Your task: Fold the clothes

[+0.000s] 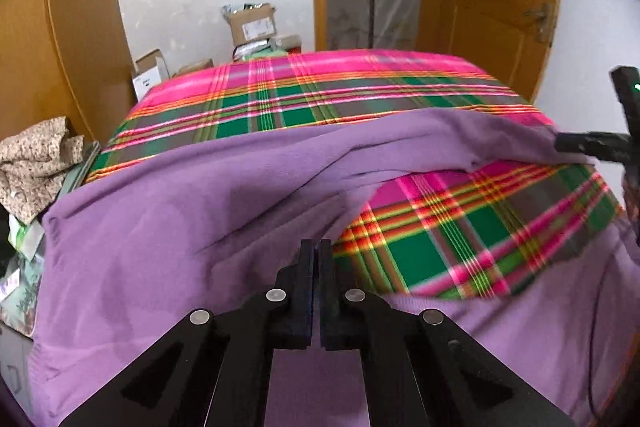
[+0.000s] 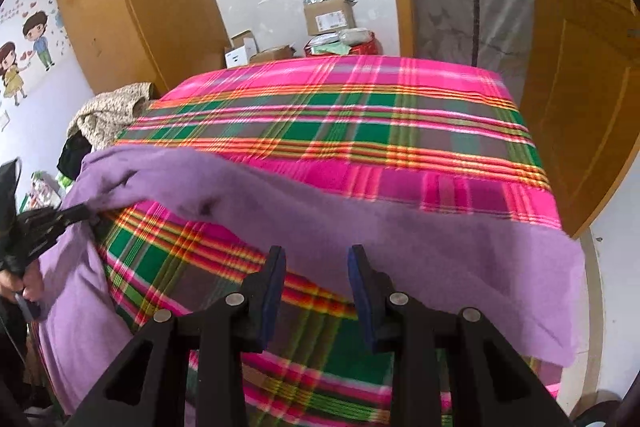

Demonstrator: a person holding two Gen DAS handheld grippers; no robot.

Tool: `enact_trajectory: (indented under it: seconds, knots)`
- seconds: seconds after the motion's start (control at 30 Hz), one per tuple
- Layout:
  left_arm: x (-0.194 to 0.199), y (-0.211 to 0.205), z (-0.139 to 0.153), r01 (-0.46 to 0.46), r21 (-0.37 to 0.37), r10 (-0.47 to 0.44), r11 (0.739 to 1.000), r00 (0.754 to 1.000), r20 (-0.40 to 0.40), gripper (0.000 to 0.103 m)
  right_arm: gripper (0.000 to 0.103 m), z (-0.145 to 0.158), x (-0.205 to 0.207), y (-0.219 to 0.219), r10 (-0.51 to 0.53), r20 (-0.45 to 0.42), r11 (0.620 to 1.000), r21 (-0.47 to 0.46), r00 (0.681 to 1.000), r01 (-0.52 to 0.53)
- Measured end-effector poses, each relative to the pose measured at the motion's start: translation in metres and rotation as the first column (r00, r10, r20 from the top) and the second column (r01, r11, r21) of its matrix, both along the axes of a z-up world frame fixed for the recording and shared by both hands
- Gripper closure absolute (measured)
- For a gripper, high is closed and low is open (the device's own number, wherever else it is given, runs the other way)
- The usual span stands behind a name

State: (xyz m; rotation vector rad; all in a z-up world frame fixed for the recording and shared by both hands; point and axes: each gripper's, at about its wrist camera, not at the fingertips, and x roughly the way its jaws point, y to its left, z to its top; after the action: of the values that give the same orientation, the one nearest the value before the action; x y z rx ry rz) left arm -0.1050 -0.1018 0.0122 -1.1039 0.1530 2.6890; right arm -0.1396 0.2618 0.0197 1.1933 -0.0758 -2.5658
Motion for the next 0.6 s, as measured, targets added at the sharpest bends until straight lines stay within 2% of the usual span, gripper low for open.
enact_trajectory:
  seconds: [0.13, 0.3, 0.47, 0.6]
  knots:
    - [0.009, -0.011, 0.002, -0.006, 0.053, 0.006, 0.999, 1.000, 0.007, 0.101, 0.070, 0.006, -0.013, 0.003, -0.004, -0.017, 1.000, -0.006, 1.000, 0.004]
    - [0.015, -0.009, 0.009, 0.023, 0.068, -0.022, 0.997, 1.000, -0.014, 0.101, 0.070, 0.008, -0.032, 0.003, 0.013, -0.020, 1.000, 0.021, 1.000, -0.013]
    - [0.019, -0.017, 0.007, 0.024, 0.091, -0.024, 0.996, 1.000, -0.001, 0.101, 0.069, -0.005, -0.050, 0.008, 0.013, 0.010, 0.998, 0.067, 1.000, -0.013]
    - [0.018, -0.024, 0.006, -0.002, 0.143, -0.001, 0.990, 1.000, 0.015, 0.101, 0.066, -0.021, -0.055, 0.006, 0.037, 0.049, 0.995, 0.096, 0.998, -0.042]
